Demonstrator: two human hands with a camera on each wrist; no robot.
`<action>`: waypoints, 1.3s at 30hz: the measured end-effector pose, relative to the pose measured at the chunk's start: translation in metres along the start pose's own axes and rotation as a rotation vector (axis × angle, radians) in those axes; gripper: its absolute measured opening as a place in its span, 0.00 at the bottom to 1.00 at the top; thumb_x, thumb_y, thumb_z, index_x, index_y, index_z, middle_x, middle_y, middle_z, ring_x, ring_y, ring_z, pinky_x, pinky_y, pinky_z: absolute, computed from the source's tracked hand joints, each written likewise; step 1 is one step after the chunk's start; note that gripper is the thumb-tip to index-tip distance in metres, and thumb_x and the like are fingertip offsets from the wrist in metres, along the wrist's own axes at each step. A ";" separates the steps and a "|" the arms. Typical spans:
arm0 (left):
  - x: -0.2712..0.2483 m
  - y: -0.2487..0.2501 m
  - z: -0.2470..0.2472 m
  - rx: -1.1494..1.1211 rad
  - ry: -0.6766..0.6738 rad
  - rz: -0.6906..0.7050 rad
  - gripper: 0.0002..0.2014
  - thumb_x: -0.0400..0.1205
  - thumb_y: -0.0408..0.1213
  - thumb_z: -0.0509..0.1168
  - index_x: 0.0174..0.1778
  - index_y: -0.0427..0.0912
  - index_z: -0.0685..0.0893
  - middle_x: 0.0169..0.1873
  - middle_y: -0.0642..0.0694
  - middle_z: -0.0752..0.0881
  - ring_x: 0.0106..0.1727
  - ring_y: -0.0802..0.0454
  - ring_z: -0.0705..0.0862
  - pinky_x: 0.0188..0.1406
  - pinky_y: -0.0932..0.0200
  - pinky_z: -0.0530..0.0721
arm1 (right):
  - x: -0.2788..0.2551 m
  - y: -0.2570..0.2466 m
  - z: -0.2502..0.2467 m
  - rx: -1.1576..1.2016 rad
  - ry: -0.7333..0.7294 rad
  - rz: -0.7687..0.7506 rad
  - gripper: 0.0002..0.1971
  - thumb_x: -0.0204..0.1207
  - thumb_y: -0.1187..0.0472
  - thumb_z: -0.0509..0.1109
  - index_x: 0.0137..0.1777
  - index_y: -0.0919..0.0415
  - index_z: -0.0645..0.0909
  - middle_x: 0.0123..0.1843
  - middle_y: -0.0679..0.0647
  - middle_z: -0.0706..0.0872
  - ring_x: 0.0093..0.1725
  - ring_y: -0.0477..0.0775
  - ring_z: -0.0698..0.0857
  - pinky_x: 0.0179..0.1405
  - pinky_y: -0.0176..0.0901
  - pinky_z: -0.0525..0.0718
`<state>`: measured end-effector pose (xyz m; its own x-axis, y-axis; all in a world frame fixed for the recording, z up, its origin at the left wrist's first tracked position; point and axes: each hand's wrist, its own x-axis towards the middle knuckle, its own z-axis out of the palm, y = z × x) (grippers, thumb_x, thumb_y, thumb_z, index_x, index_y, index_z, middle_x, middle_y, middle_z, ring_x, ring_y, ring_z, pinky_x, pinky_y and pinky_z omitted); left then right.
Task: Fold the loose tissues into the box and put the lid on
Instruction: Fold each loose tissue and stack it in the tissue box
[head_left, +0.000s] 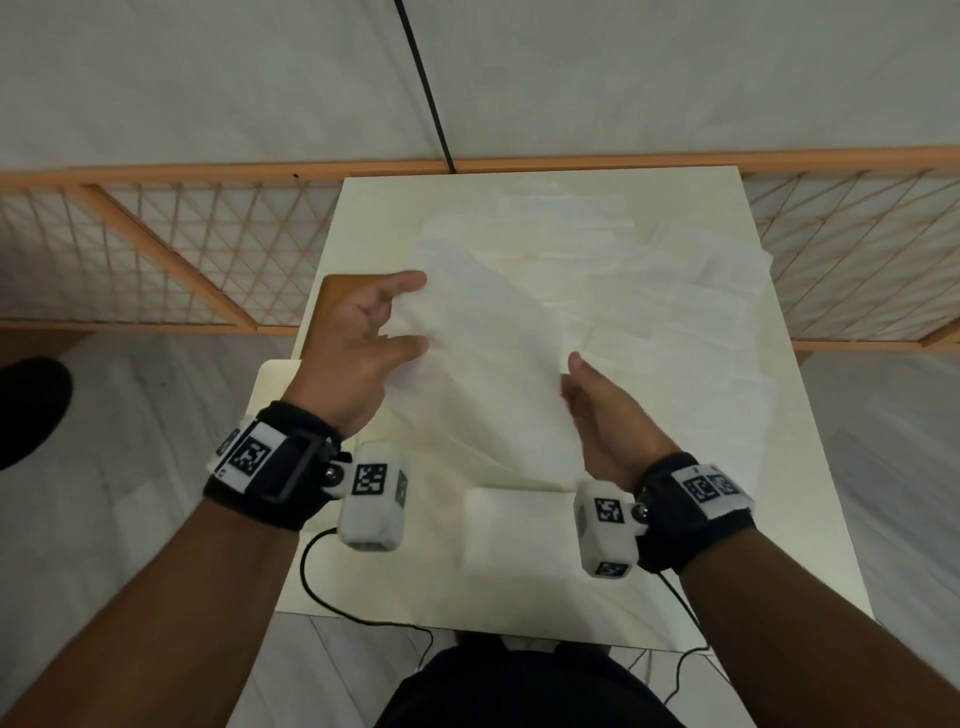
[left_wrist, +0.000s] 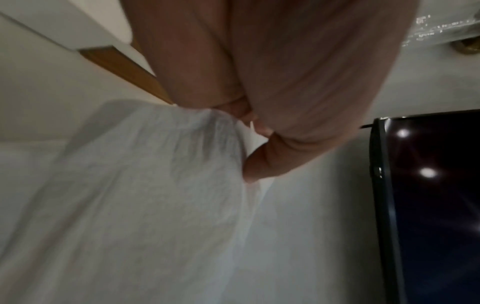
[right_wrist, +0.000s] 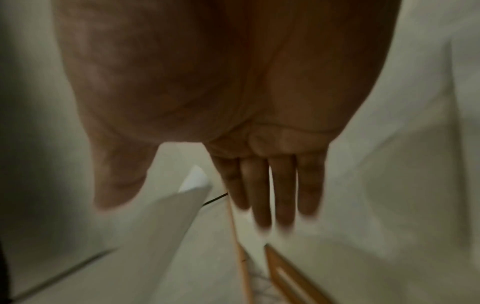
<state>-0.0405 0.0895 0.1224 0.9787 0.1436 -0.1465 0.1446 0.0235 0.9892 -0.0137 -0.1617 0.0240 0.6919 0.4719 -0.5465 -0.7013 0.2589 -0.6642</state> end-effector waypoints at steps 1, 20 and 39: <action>-0.004 -0.003 -0.003 -0.025 0.013 -0.008 0.33 0.75 0.16 0.68 0.74 0.46 0.77 0.67 0.43 0.85 0.70 0.43 0.83 0.67 0.43 0.83 | -0.005 -0.006 0.006 0.053 -0.065 -0.024 0.27 0.75 0.46 0.74 0.67 0.65 0.84 0.67 0.63 0.87 0.67 0.63 0.85 0.71 0.60 0.80; -0.032 -0.019 -0.009 0.174 -0.144 0.026 0.15 0.84 0.23 0.64 0.57 0.44 0.90 0.56 0.47 0.92 0.60 0.48 0.89 0.59 0.54 0.88 | -0.041 -0.057 0.002 -0.360 0.048 -0.475 0.23 0.76 0.83 0.64 0.48 0.57 0.93 0.56 0.61 0.92 0.56 0.65 0.90 0.57 0.61 0.84; -0.062 -0.117 0.004 0.389 -0.039 -0.343 0.13 0.72 0.29 0.80 0.46 0.52 0.91 0.50 0.50 0.88 0.42 0.52 0.87 0.46 0.55 0.87 | -0.040 0.018 -0.050 -0.609 0.168 -0.026 0.27 0.66 0.73 0.80 0.62 0.50 0.82 0.52 0.76 0.87 0.47 0.75 0.89 0.46 0.66 0.88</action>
<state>-0.1174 0.0744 0.0152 0.8694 0.1552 -0.4691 0.4938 -0.3080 0.8132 -0.0452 -0.2183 0.0085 0.7596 0.3203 -0.5660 -0.4946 -0.2806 -0.8226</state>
